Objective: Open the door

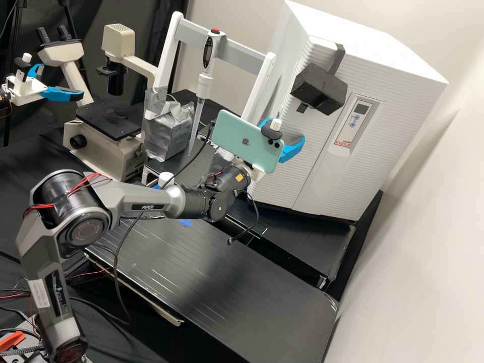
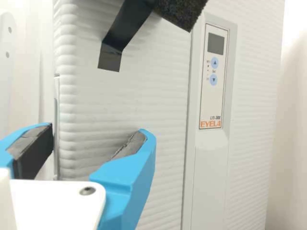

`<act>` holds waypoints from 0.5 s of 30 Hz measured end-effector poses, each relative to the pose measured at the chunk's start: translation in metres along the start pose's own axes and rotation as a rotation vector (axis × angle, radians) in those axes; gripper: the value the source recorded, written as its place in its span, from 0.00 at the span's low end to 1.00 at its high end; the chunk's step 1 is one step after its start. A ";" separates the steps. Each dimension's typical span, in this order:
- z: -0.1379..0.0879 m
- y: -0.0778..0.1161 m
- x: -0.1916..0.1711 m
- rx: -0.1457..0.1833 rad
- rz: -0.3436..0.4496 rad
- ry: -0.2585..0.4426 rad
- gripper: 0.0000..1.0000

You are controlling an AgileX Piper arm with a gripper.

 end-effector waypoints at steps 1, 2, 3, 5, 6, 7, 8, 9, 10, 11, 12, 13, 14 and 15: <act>0.000 0.001 0.000 -0.001 0.002 0.001 0.00; 0.001 0.002 0.000 0.005 0.006 -0.002 0.00; 0.002 0.002 -0.001 0.005 0.007 -0.004 0.00; 0.002 0.001 -0.001 0.004 0.005 0.000 0.00; 0.002 0.001 -0.002 0.005 0.005 0.003 0.00; 0.003 0.001 -0.002 0.005 0.005 0.003 0.00; 0.003 0.000 -0.002 0.004 0.004 0.003 0.00; 0.003 0.000 -0.003 0.005 0.003 0.002 0.00; 0.003 0.000 -0.003 0.005 0.004 0.007 0.00; 0.003 0.000 -0.003 0.005 0.004 0.007 0.00; 0.003 0.000 -0.003 0.004 0.004 0.007 0.00; 0.003 0.000 -0.003 0.004 0.004 0.006 0.00; 0.003 0.000 -0.003 0.004 0.005 0.009 0.00; 0.003 0.000 -0.003 0.004 0.004 0.008 0.00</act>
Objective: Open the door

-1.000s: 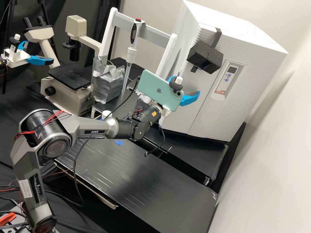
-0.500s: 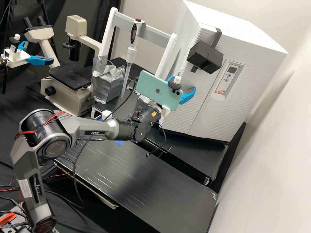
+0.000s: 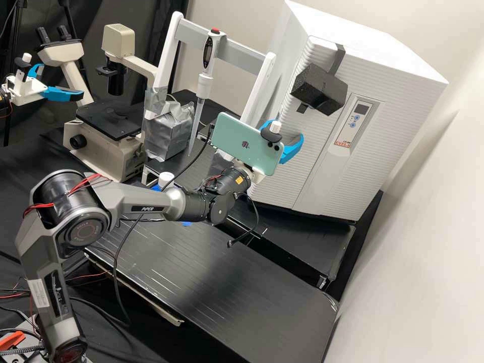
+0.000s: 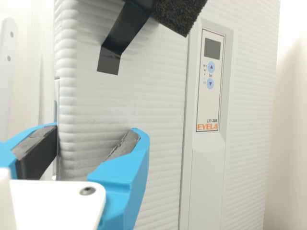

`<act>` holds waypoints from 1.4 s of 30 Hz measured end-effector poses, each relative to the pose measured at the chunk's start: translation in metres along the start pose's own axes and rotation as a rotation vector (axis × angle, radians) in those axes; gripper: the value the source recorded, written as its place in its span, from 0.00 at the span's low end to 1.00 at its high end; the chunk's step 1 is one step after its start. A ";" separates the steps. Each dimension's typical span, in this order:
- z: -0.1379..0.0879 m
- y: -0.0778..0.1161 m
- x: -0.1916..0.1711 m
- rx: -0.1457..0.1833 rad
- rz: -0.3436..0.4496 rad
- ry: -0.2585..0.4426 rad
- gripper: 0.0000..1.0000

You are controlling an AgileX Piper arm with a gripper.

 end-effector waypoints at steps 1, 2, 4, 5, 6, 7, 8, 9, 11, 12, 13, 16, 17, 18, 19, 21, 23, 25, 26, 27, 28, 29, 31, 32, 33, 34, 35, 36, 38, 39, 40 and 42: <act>0.000 0.000 0.000 0.000 0.000 0.000 0.00; 0.000 0.000 0.000 0.000 0.000 0.000 0.00; 0.000 0.000 0.000 0.000 0.000 0.000 0.00; 0.000 0.000 0.000 0.000 0.000 0.000 0.00; 0.000 0.000 0.000 0.000 0.000 0.001 0.00; 0.000 0.000 0.000 0.000 0.000 0.001 0.00; 0.000 0.000 0.000 0.000 0.000 0.001 0.00; 0.000 0.000 0.000 0.000 0.000 0.001 0.00; 0.000 0.000 0.000 0.000 0.000 0.001 0.00; 0.000 0.000 0.000 0.000 0.001 0.002 0.00; 0.000 0.000 0.000 0.000 0.001 0.002 0.00; 0.001 -0.001 -0.001 0.001 0.000 0.001 0.00; 0.002 0.000 -0.003 0.001 0.003 0.002 0.00; 0.001 0.000 -0.003 0.001 0.005 0.008 0.00; 0.002 0.000 -0.005 0.001 0.008 0.008 0.00; 0.004 0.002 -0.010 0.005 0.016 0.006 0.00; 0.005 0.005 -0.016 0.006 0.025 0.008 0.00; 0.007 0.007 -0.021 0.012 0.035 0.006 0.00; 0.008 0.008 -0.024 0.014 0.040 0.008 0.00; 0.009 0.008 -0.027 0.017 0.044 0.007 0.00; 0.012 0.009 -0.032 0.016 0.054 0.010 0.00; 0.012 0.010 -0.035 0.015 0.059 0.010 0.00; 0.015 0.013 -0.045 0.022 0.089 0.010 0.00; 0.017 0.014 -0.051 0.030 0.105 0.004 0.00; 0.019 0.014 -0.057 0.040 0.122 0.001 0.00; 0.021 0.016 -0.062 0.049 0.142 -0.004 0.00; 0.024 0.017 -0.068 0.062 0.165 -0.012 0.00; 0.026 0.018 -0.073 0.077 0.190 -0.021 0.00; 0.031 0.018 -0.084 0.103 0.231 -0.042 0.00; 0.035 0.018 -0.089 0.118 0.258 -0.056 0.00; 0.036 0.018 -0.091 0.120 0.267 -0.067 0.00; 0.043 0.019 -0.098 0.130 0.311 -0.109 0.00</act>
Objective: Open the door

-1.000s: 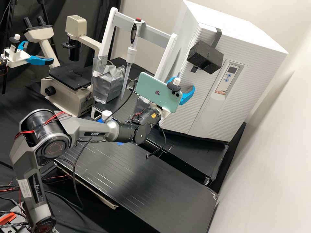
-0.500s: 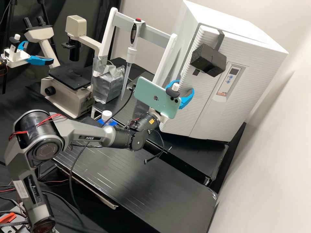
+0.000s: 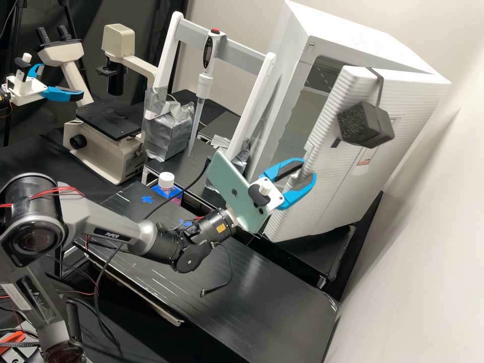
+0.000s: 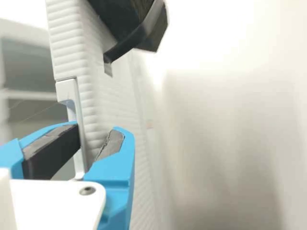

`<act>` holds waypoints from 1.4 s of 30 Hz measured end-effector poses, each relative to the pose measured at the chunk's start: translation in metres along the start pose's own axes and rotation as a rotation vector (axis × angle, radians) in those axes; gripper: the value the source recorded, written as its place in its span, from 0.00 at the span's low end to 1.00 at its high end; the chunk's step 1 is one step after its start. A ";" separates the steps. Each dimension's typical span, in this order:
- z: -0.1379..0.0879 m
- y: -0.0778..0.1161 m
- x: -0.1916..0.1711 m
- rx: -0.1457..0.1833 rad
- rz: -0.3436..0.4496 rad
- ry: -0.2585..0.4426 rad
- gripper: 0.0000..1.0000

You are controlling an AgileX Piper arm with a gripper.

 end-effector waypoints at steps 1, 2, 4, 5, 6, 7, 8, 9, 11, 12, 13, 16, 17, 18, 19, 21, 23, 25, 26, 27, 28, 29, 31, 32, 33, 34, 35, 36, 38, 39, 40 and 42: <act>0.002 0.001 -0.001 -0.001 0.012 -0.012 0.00; 0.003 0.002 -0.002 -0.004 0.027 -0.016 0.00; 0.004 0.004 -0.003 -0.017 0.047 -0.024 0.00; 0.004 0.004 -0.003 -0.030 0.047 -0.024 0.00; 0.003 0.004 -0.003 -0.046 0.049 -0.018 0.00; 0.004 0.003 -0.002 -0.056 0.051 -0.013 0.00; 0.004 0.003 -0.002 -0.070 0.053 -0.001 0.00; 0.005 0.002 -0.003 -0.074 0.052 -0.002 0.00; 0.007 0.001 -0.004 -0.086 0.052 0.000 0.00; 0.008 0.001 -0.004 -0.089 0.051 -0.003 0.00; 0.009 0.000 -0.005 -0.090 0.048 -0.007 1.00; 0.010 -0.001 -0.008 -0.095 0.047 -0.009 1.00; 0.010 -0.002 -0.011 -0.094 0.046 -0.011 1.00; 0.010 -0.002 -0.015 -0.094 0.049 -0.009 1.00; 0.010 -0.001 -0.021 -0.096 0.053 -0.012 1.00; 0.009 0.002 -0.033 -0.097 0.064 -0.007 1.00; 0.003 0.003 -0.051 -0.084 0.065 0.014 1.00; -0.005 0.003 -0.067 -0.072 0.065 0.047 1.00; -0.011 0.002 -0.076 -0.066 0.060 0.074 1.00; -0.017 0.001 -0.085 -0.062 0.056 0.104 1.00; -0.023 -0.001 -0.092 -0.060 0.050 0.131 1.00; -0.030 -0.004 -0.100 -0.054 0.044 0.165 1.00; -0.045 -0.017 -0.114 -0.032 -0.005 0.244 1.00; -0.053 -0.024 -0.120 -0.030 -0.037 0.292 1.00; -0.062 -0.033 -0.127 -0.043 -0.067 0.344 1.00; -0.068 -0.038 -0.131 -0.043 -0.091 0.379 1.00; -0.075 -0.046 -0.135 -0.031 -0.128 0.416 1.00; -0.080 -0.053 -0.138 -0.026 -0.148 0.443 1.00; -0.083 -0.064 -0.143 -0.015 -0.162 0.438 1.00; -0.082 -0.068 -0.143 -0.003 -0.168 0.424 1.00; -0.080 -0.073 -0.143 -0.003 -0.188 0.411 1.00; -0.075 -0.085 -0.142 0.006 -0.240 0.375 1.00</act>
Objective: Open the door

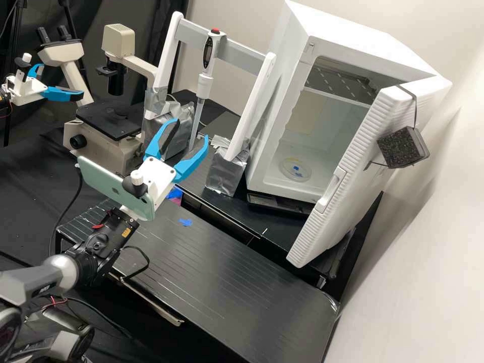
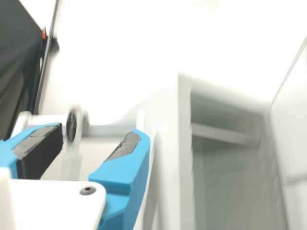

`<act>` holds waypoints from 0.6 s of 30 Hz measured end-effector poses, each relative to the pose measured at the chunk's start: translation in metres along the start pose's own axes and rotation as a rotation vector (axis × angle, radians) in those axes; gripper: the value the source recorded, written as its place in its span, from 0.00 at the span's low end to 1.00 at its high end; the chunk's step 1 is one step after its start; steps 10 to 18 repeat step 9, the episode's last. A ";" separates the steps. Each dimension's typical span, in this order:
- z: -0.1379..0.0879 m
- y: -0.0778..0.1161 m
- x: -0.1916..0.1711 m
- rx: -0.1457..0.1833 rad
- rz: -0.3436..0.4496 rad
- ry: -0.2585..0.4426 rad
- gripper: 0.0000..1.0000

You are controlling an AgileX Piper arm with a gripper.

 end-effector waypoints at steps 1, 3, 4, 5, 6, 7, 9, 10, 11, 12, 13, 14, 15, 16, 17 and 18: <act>0.003 -0.004 0.001 0.005 -0.017 -0.016 1.00; 0.008 -0.012 0.003 0.000 -0.052 -0.047 1.00; 0.011 -0.017 0.003 -0.009 -0.072 -0.061 1.00; 0.013 -0.020 0.004 -0.013 -0.087 -0.071 1.00; 0.015 -0.023 0.004 -0.016 -0.102 -0.085 1.00; 0.017 -0.024 0.005 -0.017 -0.111 -0.094 1.00; 0.021 -0.027 0.006 -0.017 -0.117 -0.116 1.00; 0.021 -0.027 0.006 -0.017 -0.117 -0.116 1.00; 0.021 -0.027 0.006 -0.017 -0.117 -0.116 1.00; 0.021 -0.027 0.006 -0.017 -0.117 -0.116 1.00; 0.021 -0.027 0.006 -0.017 -0.117 -0.116 1.00; 0.021 -0.027 0.006 -0.017 -0.117 -0.116 1.00; 0.021 -0.027 0.006 -0.017 -0.117 -0.116 1.00; 0.021 -0.027 0.006 -0.017 -0.117 -0.116 1.00; 0.021 -0.027 0.006 -0.017 -0.117 -0.116 1.00; 0.021 -0.027 0.006 -0.017 -0.117 -0.116 1.00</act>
